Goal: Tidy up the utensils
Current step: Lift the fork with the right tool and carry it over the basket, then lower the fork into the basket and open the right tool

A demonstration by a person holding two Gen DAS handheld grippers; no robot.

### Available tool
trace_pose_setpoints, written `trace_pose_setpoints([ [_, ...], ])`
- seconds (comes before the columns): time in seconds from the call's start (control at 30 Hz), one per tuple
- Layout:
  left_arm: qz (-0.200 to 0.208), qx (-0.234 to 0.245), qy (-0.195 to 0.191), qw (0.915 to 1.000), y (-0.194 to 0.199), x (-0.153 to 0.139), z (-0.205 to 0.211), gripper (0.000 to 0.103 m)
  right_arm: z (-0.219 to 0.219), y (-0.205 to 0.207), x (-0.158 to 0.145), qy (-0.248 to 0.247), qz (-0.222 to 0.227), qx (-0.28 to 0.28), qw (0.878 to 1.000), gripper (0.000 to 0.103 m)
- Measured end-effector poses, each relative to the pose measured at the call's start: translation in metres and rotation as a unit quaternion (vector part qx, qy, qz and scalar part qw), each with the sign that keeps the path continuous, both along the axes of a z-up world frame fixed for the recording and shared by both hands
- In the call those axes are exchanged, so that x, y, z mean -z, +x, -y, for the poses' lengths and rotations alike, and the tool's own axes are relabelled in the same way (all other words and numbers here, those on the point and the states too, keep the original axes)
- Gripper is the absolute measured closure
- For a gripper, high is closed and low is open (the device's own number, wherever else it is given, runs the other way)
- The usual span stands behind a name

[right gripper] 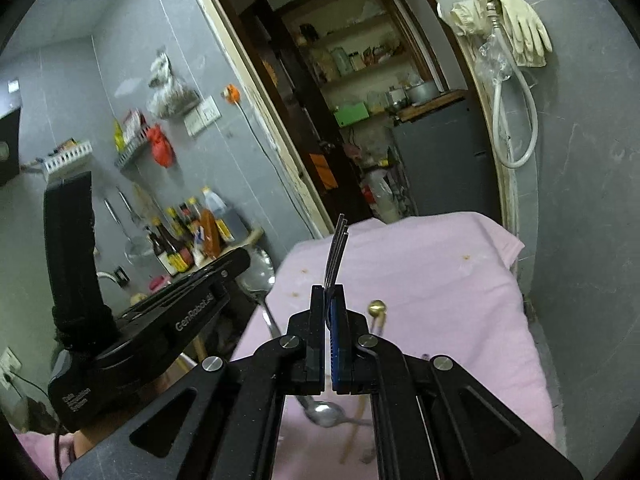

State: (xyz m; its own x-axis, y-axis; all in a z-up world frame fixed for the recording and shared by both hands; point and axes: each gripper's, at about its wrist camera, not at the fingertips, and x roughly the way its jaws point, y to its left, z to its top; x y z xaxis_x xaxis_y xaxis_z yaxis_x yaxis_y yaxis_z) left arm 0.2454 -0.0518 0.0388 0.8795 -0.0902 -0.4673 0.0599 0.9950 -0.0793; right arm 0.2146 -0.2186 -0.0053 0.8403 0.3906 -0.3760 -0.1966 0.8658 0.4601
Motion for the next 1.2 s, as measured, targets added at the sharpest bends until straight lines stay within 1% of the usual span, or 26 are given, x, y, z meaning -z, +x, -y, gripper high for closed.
trace_pose_setpoints([
  [0.2, 0.019, 0.025, -0.013, 0.9994, -0.019, -0.024, -0.005, 0.101, 0.001, -0.021, -0.009, 0.038, 0.01, 0.013, 0.999, 0.101],
  [0.37, 0.049, 0.039, -0.018, 0.9979, -0.04, -0.054, -0.011, 0.101, -0.004, -0.041, -0.035, 0.025, 0.038, 0.017, 0.999, 0.101],
  [0.53, 0.081, 0.043, 0.003, 0.9958, -0.06, -0.084, -0.022, 0.101, -0.013, -0.057, -0.063, 0.005, 0.055, 0.015, 0.998, 0.101],
  [0.63, 0.09, 0.037, 0.012, 0.9952, -0.069, -0.097, -0.034, 0.101, -0.018, -0.063, -0.073, 0.003, 0.062, 0.008, 0.998, 0.101],
  [0.73, 0.094, 0.028, 0.011, 0.9951, -0.08, -0.108, -0.049, 0.101, -0.026, -0.065, -0.081, 0.003, 0.068, -0.005, 0.998, 0.101],
  [0.93, 0.099, 0.007, 0.018, 0.9949, -0.102, -0.116, -0.077, 0.101, -0.048, -0.067, -0.091, 0.009, 0.08, -0.048, 0.996, 0.101],
  [1.07, 0.087, -0.009, 0.006, 0.9962, -0.114, -0.111, -0.098, 0.101, -0.065, -0.067, -0.094, 0.01, 0.084, -0.078, 0.993, 0.101],
  [1.2, 0.075, -0.025, 0.006, 0.9968, -0.12, -0.102, -0.113, 0.1, -0.082, -0.067, -0.093, 0.011, 0.085, -0.11, 0.99, 0.101],
])
